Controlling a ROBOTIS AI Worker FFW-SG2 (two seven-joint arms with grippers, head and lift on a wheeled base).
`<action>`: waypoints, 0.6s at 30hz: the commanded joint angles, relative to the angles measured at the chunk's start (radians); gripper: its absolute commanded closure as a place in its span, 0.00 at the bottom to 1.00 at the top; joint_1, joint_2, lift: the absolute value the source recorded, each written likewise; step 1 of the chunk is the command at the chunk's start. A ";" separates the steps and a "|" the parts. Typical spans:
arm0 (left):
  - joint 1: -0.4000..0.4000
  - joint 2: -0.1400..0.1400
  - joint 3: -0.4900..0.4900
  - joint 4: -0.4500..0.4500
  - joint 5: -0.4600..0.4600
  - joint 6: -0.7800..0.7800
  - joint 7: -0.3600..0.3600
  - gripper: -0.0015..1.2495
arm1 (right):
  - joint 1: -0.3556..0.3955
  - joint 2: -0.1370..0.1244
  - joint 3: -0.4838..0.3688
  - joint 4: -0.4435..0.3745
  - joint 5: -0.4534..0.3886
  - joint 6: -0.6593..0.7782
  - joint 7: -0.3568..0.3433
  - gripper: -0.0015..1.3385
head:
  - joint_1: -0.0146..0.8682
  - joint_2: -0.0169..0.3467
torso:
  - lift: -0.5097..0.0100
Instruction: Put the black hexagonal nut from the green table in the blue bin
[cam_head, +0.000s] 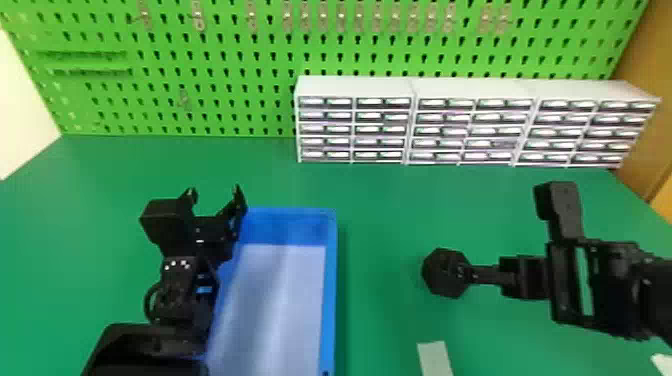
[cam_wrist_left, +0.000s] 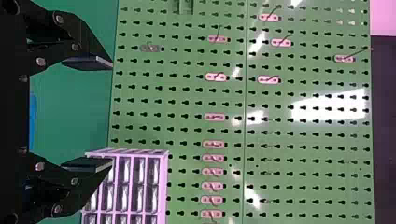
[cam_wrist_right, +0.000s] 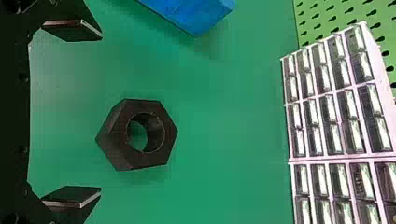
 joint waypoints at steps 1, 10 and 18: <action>0.000 -0.003 0.000 0.000 0.000 0.000 0.000 0.41 | -0.010 0.001 0.007 0.013 0.006 0.000 -0.001 0.10 | 0.76 0.20 | 0.80; 0.000 -0.003 0.000 0.000 0.000 0.000 0.000 0.41 | -0.045 -0.005 0.026 0.058 0.009 -0.002 0.001 0.10 | 0.76 0.20 | 0.80; 0.000 -0.003 0.000 0.000 0.000 0.000 0.002 0.41 | -0.080 -0.013 0.048 0.107 0.011 -0.003 0.001 0.10 | 0.76 0.20 | 0.80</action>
